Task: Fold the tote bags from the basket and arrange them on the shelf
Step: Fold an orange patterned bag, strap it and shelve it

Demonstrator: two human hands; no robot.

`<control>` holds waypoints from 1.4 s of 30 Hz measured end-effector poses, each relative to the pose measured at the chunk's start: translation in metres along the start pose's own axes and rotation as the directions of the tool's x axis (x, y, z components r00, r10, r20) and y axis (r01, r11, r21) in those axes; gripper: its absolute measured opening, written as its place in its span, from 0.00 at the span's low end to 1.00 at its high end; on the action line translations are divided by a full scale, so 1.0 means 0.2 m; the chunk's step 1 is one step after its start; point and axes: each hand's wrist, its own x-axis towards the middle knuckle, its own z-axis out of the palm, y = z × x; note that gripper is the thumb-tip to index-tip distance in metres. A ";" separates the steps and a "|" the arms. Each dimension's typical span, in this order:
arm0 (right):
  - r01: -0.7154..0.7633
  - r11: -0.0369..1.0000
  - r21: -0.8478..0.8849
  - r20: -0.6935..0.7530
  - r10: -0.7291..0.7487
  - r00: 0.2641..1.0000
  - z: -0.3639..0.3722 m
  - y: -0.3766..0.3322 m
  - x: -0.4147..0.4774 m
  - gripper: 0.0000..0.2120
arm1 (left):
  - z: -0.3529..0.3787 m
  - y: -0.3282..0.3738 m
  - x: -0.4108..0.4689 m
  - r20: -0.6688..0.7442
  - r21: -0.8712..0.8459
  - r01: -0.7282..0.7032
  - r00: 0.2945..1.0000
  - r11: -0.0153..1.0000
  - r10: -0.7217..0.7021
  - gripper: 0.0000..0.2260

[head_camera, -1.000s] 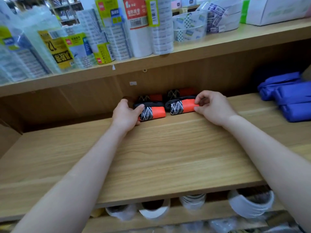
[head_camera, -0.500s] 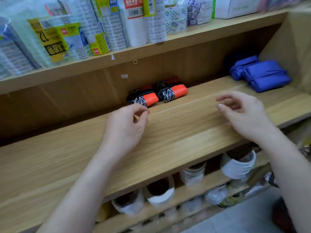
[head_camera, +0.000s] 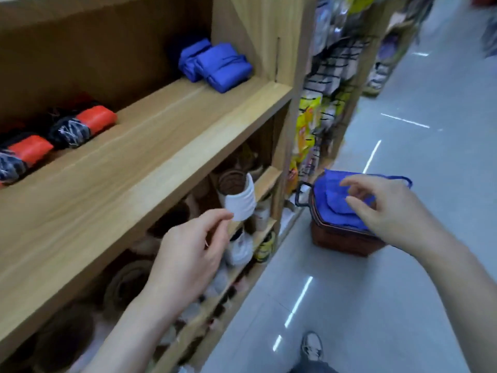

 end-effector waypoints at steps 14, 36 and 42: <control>-0.651 0.706 0.281 -0.011 0.680 0.733 -0.08 1.53 -0.28 0.15 | 1.49 0.23 0.55 0.469 -0.039 0.221 0.865 0.975 -0.177 0.12; -0.872 0.209 0.442 0.256 0.903 0.346 0.99 3.10 0.65 0.12 | 3.99 0.02 1.57 0.851 0.108 0.085 0.507 0.990 -0.137 0.11; -0.918 0.273 0.287 0.337 0.868 0.364 1.48 3.58 0.89 0.18 | 4.57 -0.22 1.50 0.917 0.202 -0.056 0.362 0.978 -0.169 0.16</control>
